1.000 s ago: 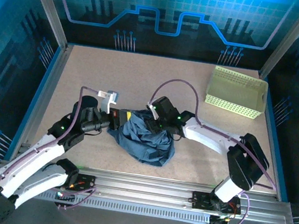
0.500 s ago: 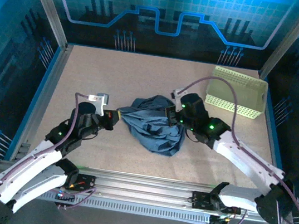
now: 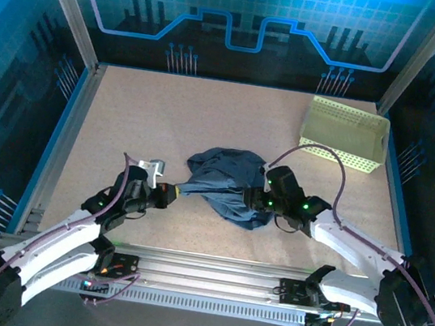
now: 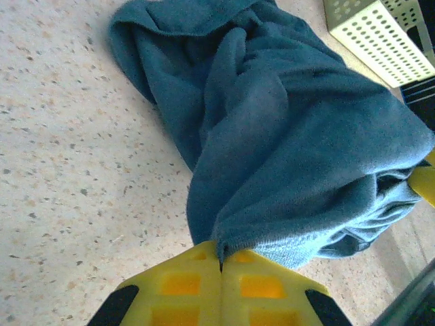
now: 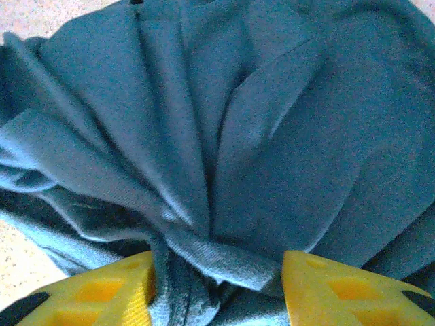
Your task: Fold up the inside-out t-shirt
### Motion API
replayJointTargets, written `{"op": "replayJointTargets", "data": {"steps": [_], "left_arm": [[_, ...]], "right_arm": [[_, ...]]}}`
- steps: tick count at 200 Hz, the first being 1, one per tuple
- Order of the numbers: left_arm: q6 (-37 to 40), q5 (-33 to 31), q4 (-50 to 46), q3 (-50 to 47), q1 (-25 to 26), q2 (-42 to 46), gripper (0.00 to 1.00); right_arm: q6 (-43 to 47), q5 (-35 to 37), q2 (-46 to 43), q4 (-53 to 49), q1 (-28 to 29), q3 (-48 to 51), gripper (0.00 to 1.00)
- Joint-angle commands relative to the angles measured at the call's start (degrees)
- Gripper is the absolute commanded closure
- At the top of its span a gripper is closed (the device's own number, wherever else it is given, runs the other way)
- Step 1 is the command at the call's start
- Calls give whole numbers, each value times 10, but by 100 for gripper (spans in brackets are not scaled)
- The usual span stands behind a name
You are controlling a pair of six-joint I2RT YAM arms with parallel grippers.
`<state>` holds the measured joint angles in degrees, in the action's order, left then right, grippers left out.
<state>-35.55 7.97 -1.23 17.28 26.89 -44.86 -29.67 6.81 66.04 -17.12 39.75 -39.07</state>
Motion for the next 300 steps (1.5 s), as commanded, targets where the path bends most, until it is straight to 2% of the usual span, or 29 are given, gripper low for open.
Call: {"op": "replayJointTargets", "data": {"steps": [1, 30, 78, 156, 206, 216, 234, 246, 267, 300], "left_arm": [[-5, 35, 33, -5, -4, -4, 100], [-1, 41, 42, 4, -5, 0, 100], [8, 40, 33, 21, -5, 0, 100], [15, 34, 19, 34, -5, 3, 100], [23, 26, 10, 45, -5, 4, 100], [23, 25, 10, 48, -4, 3, 100], [24, 19, 7, 52, -4, 1, 100], [24, 11, 2, 59, -5, 1, 100], [27, -16, -27, 95, -5, 1, 100], [62, -68, -86, 229, -7, -10, 100]], "right_arm": [[83, 64, -14, -59, 42, -65, 48], [153, 107, 24, -111, 105, -133, 44], [184, 141, 98, -142, 140, -183, 46], [172, 161, 184, -173, 102, -217, 51], [159, 154, 204, -190, 96, -226, 50], [159, 145, 202, -189, 96, -224, 56], [156, 136, 183, -185, 98, -221, 82], [155, 142, 166, -189, 102, -227, 90], [159, 165, 137, -212, 109, -254, 100], [173, 187, 79, -242, 109, -343, 100]]}}
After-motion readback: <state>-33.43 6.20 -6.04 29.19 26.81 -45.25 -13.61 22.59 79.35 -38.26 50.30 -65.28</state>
